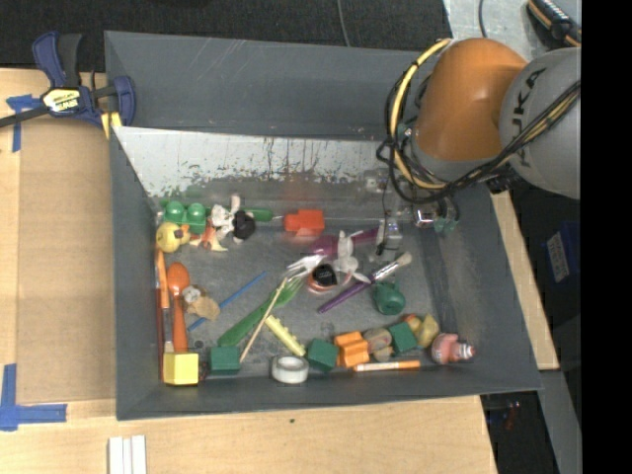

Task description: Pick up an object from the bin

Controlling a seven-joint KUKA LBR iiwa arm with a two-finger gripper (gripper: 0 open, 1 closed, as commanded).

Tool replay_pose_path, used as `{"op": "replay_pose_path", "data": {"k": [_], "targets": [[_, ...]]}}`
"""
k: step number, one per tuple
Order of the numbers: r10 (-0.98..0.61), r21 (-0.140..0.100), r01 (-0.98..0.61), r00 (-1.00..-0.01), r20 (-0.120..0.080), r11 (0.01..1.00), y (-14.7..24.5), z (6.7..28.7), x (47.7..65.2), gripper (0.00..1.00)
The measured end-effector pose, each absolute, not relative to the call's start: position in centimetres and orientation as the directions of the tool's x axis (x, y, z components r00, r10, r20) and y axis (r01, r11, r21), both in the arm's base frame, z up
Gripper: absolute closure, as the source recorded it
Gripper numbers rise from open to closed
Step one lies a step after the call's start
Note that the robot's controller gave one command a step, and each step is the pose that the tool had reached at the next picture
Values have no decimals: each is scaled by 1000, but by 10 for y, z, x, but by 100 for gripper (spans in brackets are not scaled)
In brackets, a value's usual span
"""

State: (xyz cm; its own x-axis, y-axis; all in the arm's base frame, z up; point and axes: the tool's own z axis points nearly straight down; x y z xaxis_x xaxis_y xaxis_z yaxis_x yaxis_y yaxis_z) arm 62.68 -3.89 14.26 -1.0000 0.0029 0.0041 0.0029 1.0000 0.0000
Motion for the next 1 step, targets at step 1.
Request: {"op": "replay_pose_path", "data": {"k": [1], "targets": [[2,-1,2,-1000,-4,1000,-39,147,629,0]]}}
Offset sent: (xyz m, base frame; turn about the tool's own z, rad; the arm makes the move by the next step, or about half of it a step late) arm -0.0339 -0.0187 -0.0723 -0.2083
